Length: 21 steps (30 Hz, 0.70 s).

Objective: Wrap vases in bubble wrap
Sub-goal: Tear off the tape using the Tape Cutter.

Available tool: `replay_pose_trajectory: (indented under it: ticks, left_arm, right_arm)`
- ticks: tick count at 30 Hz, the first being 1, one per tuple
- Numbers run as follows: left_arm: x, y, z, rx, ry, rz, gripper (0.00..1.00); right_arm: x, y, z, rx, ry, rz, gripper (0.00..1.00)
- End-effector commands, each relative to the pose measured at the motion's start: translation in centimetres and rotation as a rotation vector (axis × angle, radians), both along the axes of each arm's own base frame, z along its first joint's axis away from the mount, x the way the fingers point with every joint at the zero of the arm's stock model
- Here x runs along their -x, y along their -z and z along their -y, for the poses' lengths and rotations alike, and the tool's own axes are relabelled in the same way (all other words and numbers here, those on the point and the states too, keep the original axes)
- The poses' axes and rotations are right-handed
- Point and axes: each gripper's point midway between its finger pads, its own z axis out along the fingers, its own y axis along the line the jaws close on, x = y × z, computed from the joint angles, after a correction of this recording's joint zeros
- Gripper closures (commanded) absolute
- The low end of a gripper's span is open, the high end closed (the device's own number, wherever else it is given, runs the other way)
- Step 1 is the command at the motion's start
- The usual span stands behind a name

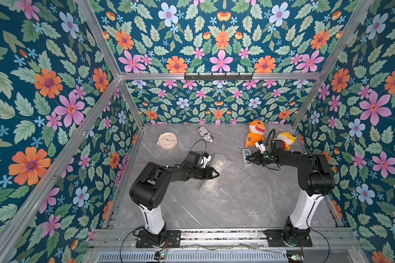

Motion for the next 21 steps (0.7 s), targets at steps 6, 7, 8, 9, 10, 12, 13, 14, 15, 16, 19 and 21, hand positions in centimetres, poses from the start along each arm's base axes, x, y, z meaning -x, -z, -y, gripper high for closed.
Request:
replay_pose_trajectory:
  ticks: [6, 7, 8, 9, 10, 12, 13, 14, 15, 16, 19, 21]
  left_arm:
    - [0.5, 1.0, -0.8, -0.044, -0.025, -0.040, 0.83]
    - [0.5, 1.1, -0.8, -0.045, -0.025, -0.042, 0.84]
    - [0.6, 1.2, -0.8, -0.046, -0.024, -0.045, 0.84]
    - [0.6, 1.3, -0.8, -0.048, -0.025, -0.046, 0.84]
    - [0.6, 1.3, -0.8, -0.047, -0.024, -0.046, 0.84]
    - [0.7, 1.4, -0.9, -0.048, -0.024, -0.049, 0.84]
    - [0.7, 1.4, -0.8, -0.048, -0.023, -0.047, 0.84]
    - [0.7, 1.4, -0.8, -0.048, -0.022, -0.047, 0.84]
    - [0.7, 1.5, -0.9, -0.048, -0.024, -0.047, 0.84]
    - [0.7, 1.5, -0.9, -0.048, -0.024, -0.048, 0.84]
    - [0.7, 1.7, -0.8, -0.046, -0.023, -0.051, 0.84]
    - [0.7, 1.8, -0.8, -0.045, -0.022, -0.053, 0.84]
  right_arm:
    - [-0.4, -1.8, -0.3, -0.104, 0.010, 0.022, 1.00]
    - [-0.6, -2.0, 0.0, -0.125, 0.027, 0.017, 1.00]
    - [-0.9, -2.4, 0.2, -0.151, 0.034, 0.026, 1.00]
    - [-1.0, -2.7, 0.4, -0.172, 0.043, 0.025, 1.00]
    - [-1.1, -3.0, 0.4, -0.194, 0.044, 0.025, 1.00]
    - [-1.1, -3.3, 0.4, -0.210, 0.043, 0.027, 1.00]
    - [-1.2, -3.6, 0.4, -0.212, 0.041, 0.032, 1.00]
    - [-1.2, -3.8, 0.4, -0.215, 0.040, 0.035, 1.00]
    - [-1.1, -3.9, 0.4, -0.217, 0.039, 0.036, 1.00]
    - [-1.1, -4.2, 0.3, -0.219, 0.035, 0.038, 1.00]
    - [-1.0, -4.7, 0.3, -0.224, 0.034, 0.041, 1.00]
    - [-0.9, -4.8, 0.3, -0.227, 0.035, 0.040, 1.00]
